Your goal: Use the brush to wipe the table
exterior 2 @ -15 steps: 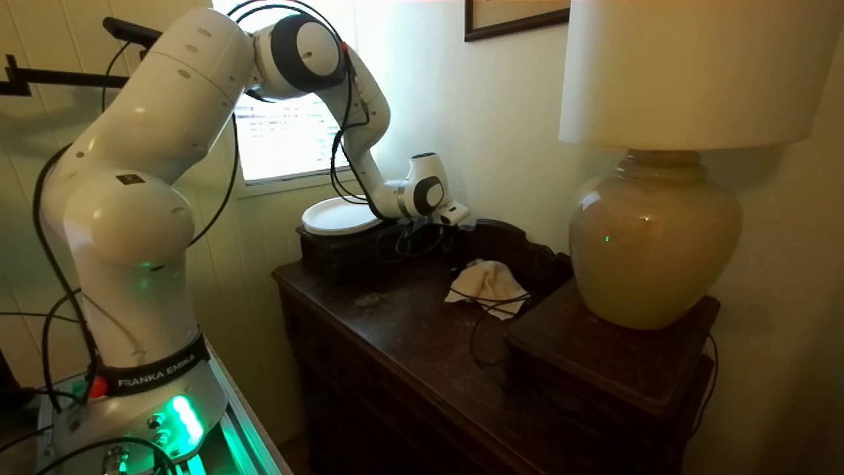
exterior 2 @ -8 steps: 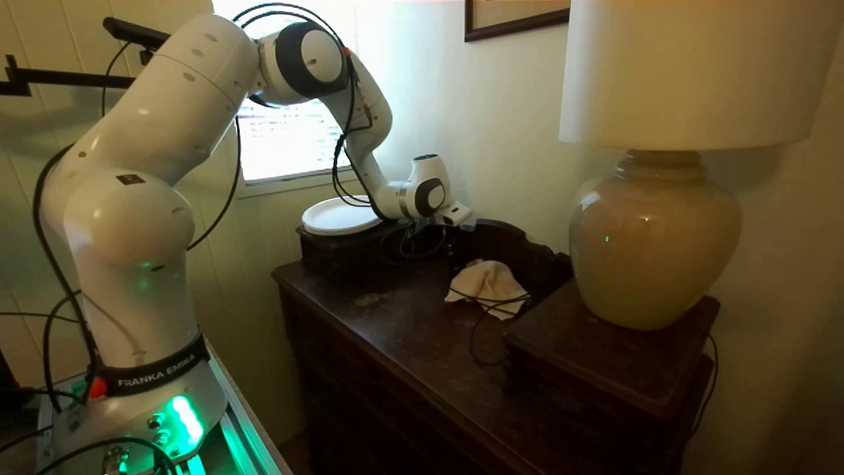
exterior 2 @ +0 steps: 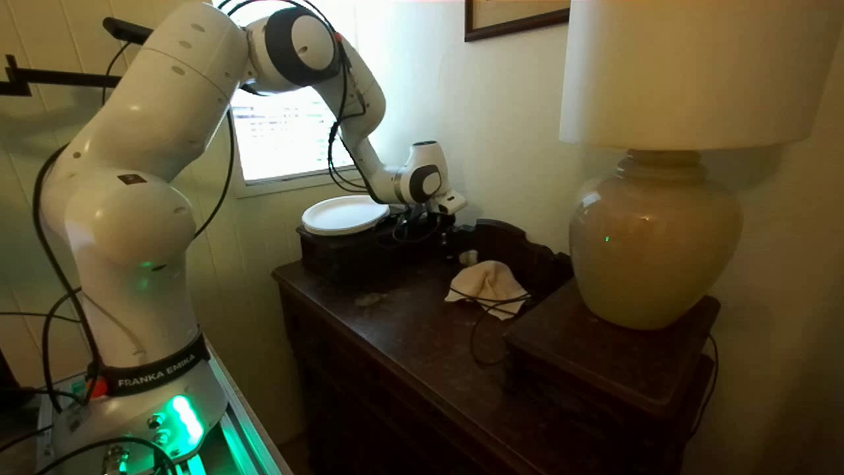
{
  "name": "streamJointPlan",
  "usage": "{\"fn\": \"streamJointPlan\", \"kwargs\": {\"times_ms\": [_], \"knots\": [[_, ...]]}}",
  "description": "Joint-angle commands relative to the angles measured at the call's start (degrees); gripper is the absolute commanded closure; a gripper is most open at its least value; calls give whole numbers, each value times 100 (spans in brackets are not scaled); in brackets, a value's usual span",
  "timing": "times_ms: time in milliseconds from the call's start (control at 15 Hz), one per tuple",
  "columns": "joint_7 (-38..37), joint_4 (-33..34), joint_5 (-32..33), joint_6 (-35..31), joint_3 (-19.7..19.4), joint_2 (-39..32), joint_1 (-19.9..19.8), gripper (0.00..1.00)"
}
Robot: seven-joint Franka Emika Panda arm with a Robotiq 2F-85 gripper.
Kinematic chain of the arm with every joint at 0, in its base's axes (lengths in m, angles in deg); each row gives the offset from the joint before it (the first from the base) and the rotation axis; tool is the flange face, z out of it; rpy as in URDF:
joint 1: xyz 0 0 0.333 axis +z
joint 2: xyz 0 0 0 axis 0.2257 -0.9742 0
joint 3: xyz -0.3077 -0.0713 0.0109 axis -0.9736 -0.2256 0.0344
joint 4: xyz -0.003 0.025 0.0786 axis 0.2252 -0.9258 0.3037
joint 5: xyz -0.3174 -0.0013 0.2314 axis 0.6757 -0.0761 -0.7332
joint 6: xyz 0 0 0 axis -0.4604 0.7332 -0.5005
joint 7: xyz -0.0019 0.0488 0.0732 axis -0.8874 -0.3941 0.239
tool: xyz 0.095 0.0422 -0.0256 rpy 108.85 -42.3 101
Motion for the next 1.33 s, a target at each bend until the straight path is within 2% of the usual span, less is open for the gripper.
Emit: {"fn": "streamJointPlan", "kwargs": {"times_ms": [0,267,467,600,667,733,867,1067,1267], "knots": [[573,-717,-914,511,753,1028,-532,84],[1722,-1203,-2561,931,1587,1762,-1331,84],[2718,-1612,-3960,1433,2021,2202,-1998,84],[3329,-1898,-4813,1910,2116,2435,-2353,84],[3682,-2017,-5288,2286,1791,2556,-2209,84],[3873,-2125,-5596,2595,1660,2598,-2236,84],[4057,-2371,-5973,3346,1305,2730,-2239,84],[4018,-2589,-6181,4422,836,2755,-2240,84],[3695,-2675,-6029,5387,492,2633,-2213,84]]}}
